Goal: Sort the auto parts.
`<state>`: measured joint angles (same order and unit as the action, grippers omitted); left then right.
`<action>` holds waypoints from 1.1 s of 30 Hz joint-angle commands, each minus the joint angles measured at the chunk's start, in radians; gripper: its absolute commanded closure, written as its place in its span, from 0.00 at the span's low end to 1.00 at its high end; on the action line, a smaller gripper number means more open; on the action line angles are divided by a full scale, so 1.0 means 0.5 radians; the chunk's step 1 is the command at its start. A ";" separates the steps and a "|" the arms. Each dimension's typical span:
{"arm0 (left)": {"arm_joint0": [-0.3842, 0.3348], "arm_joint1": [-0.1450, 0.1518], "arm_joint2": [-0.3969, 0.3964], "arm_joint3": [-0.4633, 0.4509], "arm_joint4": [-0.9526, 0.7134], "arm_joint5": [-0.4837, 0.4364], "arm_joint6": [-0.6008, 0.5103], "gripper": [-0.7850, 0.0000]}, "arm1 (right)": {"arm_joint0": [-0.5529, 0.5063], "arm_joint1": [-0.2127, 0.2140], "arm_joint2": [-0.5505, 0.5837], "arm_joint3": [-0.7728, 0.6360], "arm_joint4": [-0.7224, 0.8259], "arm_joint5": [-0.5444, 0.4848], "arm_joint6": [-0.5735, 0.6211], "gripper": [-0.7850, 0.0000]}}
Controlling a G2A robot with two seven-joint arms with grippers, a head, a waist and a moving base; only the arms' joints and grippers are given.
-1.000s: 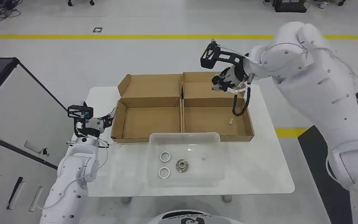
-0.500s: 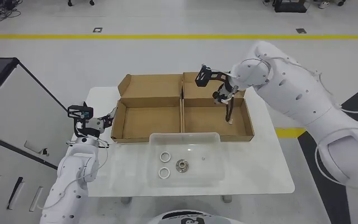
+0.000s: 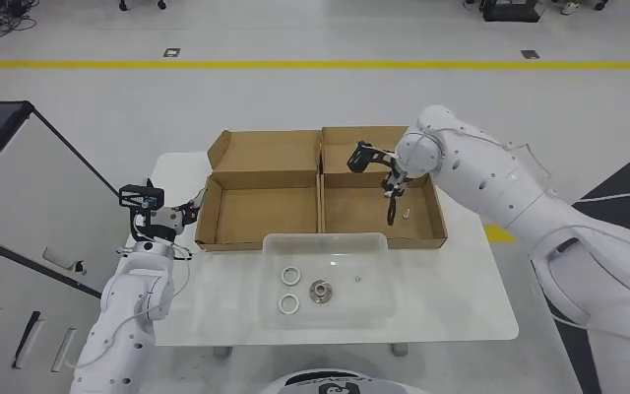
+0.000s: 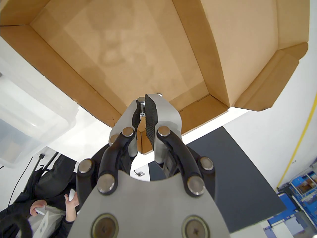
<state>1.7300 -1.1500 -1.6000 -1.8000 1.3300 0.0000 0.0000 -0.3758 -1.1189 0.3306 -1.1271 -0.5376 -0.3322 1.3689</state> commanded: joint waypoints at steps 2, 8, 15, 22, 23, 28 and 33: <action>0.000 0.000 0.000 0.000 0.000 0.000 0.000 0.00 | -0.025 -0.022 -0.022 0.059 -0.055 0.011 -0.039 1.00; 0.000 0.000 0.000 0.000 0.000 0.000 0.000 0.00 | -0.076 -0.060 -0.051 0.154 -0.127 0.024 -0.107 1.00; 0.000 0.000 0.000 0.000 0.000 0.000 0.000 0.00 | -0.130 -0.097 -0.063 0.236 -0.164 0.030 -0.162 1.00; 0.000 0.000 0.000 0.000 0.000 0.000 0.000 0.00 | -0.180 -0.136 -0.064 0.291 -0.189 0.059 -0.206 1.00; 0.000 0.000 0.000 0.000 0.000 0.000 0.000 0.00 | -0.186 -0.142 -0.066 0.300 -0.195 0.060 -0.206 1.00; 0.000 0.000 0.000 0.000 0.000 0.000 0.000 0.00 | -0.212 -0.166 -0.064 0.334 -0.193 0.057 -0.187 1.00; 0.000 0.000 0.000 0.000 0.000 0.000 0.000 0.00 | -0.230 -0.186 -0.060 0.382 -0.219 0.033 -0.207 1.00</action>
<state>1.7300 -1.1500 -1.6000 -1.8000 1.3300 0.0000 0.0000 -0.4894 -1.2104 0.2993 -0.9393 -0.6465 -0.3152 1.2649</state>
